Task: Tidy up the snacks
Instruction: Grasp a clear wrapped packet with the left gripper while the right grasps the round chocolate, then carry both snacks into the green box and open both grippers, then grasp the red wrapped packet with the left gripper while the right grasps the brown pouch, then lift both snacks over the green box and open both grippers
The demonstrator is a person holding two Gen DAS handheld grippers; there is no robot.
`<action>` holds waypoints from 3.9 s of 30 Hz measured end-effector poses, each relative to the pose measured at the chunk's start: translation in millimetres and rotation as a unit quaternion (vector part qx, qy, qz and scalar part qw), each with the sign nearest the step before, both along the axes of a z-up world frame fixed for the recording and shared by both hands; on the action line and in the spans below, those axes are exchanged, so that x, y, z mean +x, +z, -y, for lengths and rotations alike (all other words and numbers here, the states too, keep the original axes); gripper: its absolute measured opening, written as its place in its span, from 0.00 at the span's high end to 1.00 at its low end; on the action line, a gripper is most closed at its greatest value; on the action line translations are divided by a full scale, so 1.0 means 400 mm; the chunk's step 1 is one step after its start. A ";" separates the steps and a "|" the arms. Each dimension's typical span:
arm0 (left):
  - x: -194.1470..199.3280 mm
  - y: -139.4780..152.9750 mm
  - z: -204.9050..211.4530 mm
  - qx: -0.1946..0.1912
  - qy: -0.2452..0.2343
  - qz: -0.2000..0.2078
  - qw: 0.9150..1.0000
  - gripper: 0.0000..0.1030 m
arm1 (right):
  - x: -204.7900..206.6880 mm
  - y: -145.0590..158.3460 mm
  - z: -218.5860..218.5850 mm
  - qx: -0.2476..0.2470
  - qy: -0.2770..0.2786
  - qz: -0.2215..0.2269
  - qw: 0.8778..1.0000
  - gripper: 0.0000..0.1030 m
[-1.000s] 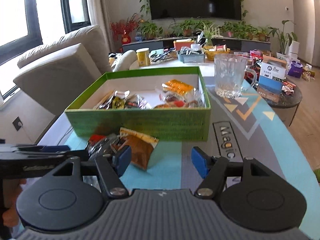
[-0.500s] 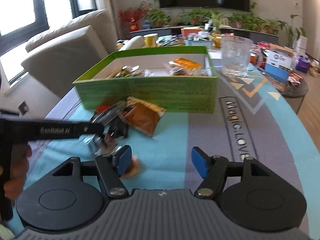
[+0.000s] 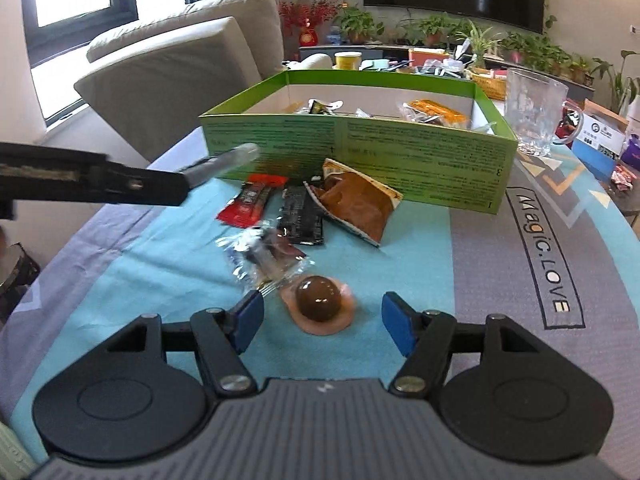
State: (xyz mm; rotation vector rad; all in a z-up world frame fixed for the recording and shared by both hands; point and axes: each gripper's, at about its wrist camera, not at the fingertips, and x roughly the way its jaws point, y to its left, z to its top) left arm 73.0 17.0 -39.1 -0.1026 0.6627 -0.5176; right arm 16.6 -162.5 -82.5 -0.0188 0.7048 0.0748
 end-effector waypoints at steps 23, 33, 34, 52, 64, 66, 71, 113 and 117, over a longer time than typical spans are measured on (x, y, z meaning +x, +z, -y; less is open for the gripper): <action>-0.017 0.083 -0.006 -0.030 -0.001 0.051 0.998 0.74 | -0.026 0.128 0.020 -0.037 -0.022 0.105 0.994 0.63; 0.034 0.155 0.012 -0.053 0.013 0.096 0.994 0.74 | 0.054 0.204 0.052 -0.027 -0.042 0.153 0.987 0.63; 0.041 0.157 0.015 -0.056 0.015 0.097 0.994 0.74 | 0.064 0.207 0.054 -0.027 -0.043 0.156 0.986 0.63; 0.231 0.123 0.075 -0.063 0.031 0.090 0.993 0.74 | 0.244 0.165 0.099 -0.002 -0.052 0.135 0.990 0.63; 0.271 0.008 0.070 -0.035 0.035 0.017 0.999 0.63 | 0.293 0.106 0.113 0.048 -0.079 0.054 0.994 0.60; 0.256 0.011 0.068 -0.030 0.033 0.019 0.999 0.63 | 0.279 0.114 0.116 0.056 -0.081 0.054 0.994 0.60; 0.208 0.024 0.046 -0.021 0.033 0.032 0.999 0.60 | 0.225 0.129 0.106 0.051 -0.085 0.062 0.993 0.60; 0.096 -0.014 0.016 0.020 0.022 0.013 0.999 0.77 | 0.212 0.015 0.056 0.101 -0.100 -0.033 0.989 0.58; 0.097 -0.018 0.015 0.019 0.020 0.011 1.000 0.77 | 0.209 0.015 0.042 0.096 -0.092 -0.031 0.991 0.58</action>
